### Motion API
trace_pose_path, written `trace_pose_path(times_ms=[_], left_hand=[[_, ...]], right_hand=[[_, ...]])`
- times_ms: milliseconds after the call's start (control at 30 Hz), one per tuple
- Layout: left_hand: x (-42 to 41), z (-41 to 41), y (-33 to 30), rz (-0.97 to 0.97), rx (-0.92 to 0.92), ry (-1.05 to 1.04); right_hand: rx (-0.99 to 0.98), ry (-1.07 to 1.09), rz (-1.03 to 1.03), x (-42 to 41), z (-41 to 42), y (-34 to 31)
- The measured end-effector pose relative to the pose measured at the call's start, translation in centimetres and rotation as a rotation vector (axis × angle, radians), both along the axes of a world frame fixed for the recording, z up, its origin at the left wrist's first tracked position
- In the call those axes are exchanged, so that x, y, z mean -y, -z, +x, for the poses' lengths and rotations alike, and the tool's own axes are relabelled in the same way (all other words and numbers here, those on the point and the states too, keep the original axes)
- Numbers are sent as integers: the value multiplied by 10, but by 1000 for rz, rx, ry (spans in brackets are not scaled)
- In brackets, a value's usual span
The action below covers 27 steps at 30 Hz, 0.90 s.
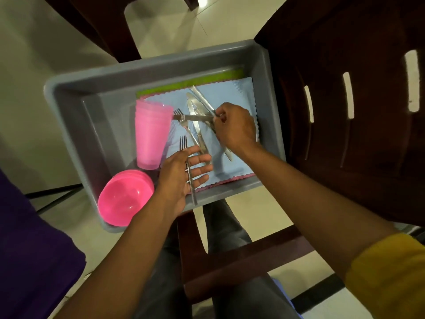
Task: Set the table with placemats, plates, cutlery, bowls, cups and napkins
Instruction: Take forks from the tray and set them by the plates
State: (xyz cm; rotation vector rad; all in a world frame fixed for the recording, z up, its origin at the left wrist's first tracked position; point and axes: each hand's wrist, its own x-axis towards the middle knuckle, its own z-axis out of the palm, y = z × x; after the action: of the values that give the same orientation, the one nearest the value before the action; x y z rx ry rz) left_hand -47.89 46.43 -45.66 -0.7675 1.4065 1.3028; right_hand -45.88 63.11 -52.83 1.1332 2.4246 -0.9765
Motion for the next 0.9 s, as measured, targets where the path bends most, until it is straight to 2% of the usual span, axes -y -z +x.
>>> trace_pose_path(times_ms=[267, 367, 533, 700, 800, 900], left_hand=[[10, 1, -3, -4, -12, 31], [13, 2, -2, 10, -10, 41], [16, 6, -3, 62, 26, -12], [18, 8, -2, 81, 59, -76], [18, 10, -1, 79, 59, -103], [17, 13, 0, 70, 43, -154]], right_hand=[[33, 25, 84, -3, -24, 22], [1, 93, 53, -5, -20, 16], [-218, 219, -309, -7, -1, -18], [-378, 262, -507, 13, 24, -53], [-333, 249, -512, 32, 32, -65], [-176, 146, -380, 54, 37, -77]])
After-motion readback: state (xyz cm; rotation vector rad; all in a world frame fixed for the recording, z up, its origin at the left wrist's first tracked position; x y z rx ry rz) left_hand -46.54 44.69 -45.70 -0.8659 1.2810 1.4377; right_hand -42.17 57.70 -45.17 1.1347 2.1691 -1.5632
